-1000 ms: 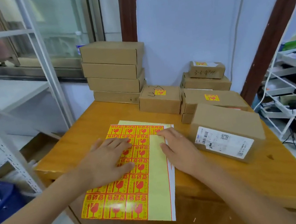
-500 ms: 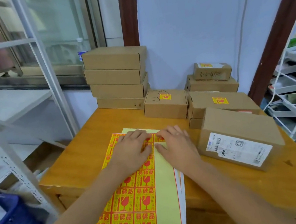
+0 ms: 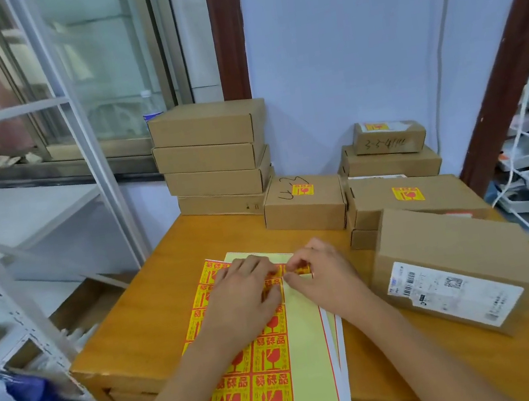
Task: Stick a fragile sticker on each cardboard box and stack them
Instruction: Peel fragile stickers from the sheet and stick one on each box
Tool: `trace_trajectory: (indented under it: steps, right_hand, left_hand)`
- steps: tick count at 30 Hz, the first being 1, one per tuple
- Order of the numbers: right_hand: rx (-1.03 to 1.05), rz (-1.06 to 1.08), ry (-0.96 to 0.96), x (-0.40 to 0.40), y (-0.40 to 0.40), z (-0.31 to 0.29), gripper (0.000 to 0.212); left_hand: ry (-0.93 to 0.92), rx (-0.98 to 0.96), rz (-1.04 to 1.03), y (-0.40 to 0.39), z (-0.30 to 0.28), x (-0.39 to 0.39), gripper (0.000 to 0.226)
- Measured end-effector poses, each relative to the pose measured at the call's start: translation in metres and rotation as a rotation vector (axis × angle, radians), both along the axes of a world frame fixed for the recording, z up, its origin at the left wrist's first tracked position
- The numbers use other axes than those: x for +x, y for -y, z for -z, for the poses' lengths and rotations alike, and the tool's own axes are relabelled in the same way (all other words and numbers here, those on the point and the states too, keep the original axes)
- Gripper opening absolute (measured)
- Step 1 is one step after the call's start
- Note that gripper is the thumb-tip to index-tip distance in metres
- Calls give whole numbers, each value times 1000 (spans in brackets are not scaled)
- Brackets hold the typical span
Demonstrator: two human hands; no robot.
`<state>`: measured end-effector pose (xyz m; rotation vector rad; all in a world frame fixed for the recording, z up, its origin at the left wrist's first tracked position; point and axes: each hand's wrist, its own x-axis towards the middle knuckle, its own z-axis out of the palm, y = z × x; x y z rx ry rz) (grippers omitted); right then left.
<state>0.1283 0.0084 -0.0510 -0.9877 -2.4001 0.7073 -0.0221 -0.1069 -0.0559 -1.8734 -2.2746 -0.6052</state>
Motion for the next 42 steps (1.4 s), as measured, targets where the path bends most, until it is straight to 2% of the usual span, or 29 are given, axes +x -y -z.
trace_trajectory:
  steps: [2, 7, 13, 19, 21, 24, 28, 32, 42]
  right_hand:
    - [-40, -1, -5, -2, -3, -4, 5]
    - [-97, -3, 0, -8, -11, -7, 10]
    - [-4, 7, -26, -8, -16, 3, 18]
    - [196, -89, 27, -7, -6, 5, 10]
    - [207, -97, 20, -8, -5, 2, 9]
    - [219, -123, 28, -8, -3, -3, 10]
    - [379, -134, 57, -10, 4, -6, 16]
    - [411, -132, 57, -12, 5, -8, 17]
    - [519, -191, 28, -3, 2, -9, 21]
  left_hand:
    - [1, 5, -4, 0, -1, 0, 38]
    - [-4, 9, -9, 0, 0, 1, 38]
    - [10, 12, -4, -1, 2, -1, 39]
    - [17, 37, -18, -2, 1, -1, 38]
    - [3, 56, -22, -1, 0, -1, 36]
    - [-24, 79, -36, -1, 1, 0, 34]
    - [-20, 85, -58, -3, 2, 1, 34]
    - [-40, 84, -70, -2, 0, 2, 34]
    - [-116, 179, -91, 1, -2, 3, 15]
